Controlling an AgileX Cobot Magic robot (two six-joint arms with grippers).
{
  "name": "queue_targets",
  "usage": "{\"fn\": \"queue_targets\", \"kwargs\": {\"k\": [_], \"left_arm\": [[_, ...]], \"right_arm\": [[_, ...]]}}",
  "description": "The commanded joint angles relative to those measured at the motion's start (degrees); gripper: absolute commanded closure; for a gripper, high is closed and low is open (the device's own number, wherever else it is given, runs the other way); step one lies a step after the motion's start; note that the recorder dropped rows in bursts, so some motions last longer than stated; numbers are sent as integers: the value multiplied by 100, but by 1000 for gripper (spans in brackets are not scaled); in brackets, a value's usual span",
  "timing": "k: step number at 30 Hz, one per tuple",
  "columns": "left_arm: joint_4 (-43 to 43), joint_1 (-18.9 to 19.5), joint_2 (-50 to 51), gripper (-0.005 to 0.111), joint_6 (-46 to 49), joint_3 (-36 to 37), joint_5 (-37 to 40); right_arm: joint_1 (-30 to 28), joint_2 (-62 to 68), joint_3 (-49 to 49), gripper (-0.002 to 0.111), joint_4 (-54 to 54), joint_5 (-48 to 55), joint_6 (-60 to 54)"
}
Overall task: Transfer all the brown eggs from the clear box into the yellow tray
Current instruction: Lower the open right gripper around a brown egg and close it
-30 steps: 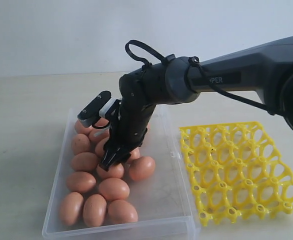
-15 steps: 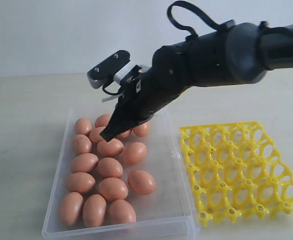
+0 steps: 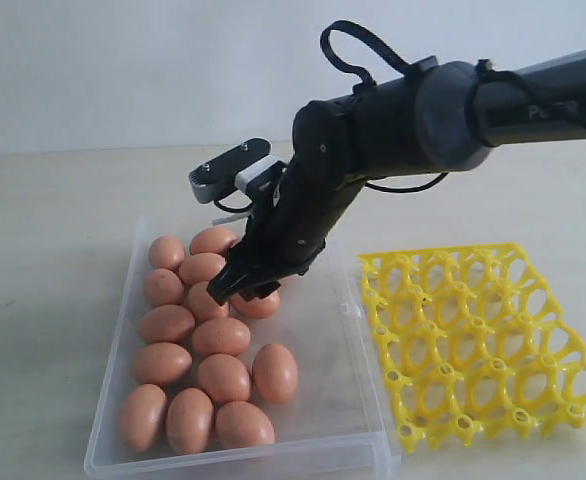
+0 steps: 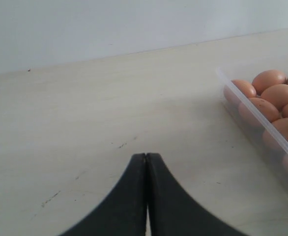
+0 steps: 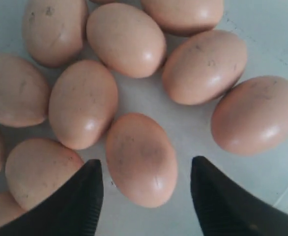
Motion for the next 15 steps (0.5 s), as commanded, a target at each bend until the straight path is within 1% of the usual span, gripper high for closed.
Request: {"fn": "queue_targets", "kwargs": {"k": [1,8,15], "left_arm": [[-8,-18,4,107,-25,-23,-79],[-8,-18,4,107,-25,-23,-79],[-8,-18,4,107,-25,-23,-79]], "right_arm": [[-28,324,-546,52,-52,277,416],[-28,620,-967,54,-52,326,404],[-18,789,-1020,54,-92,444,165]]}}
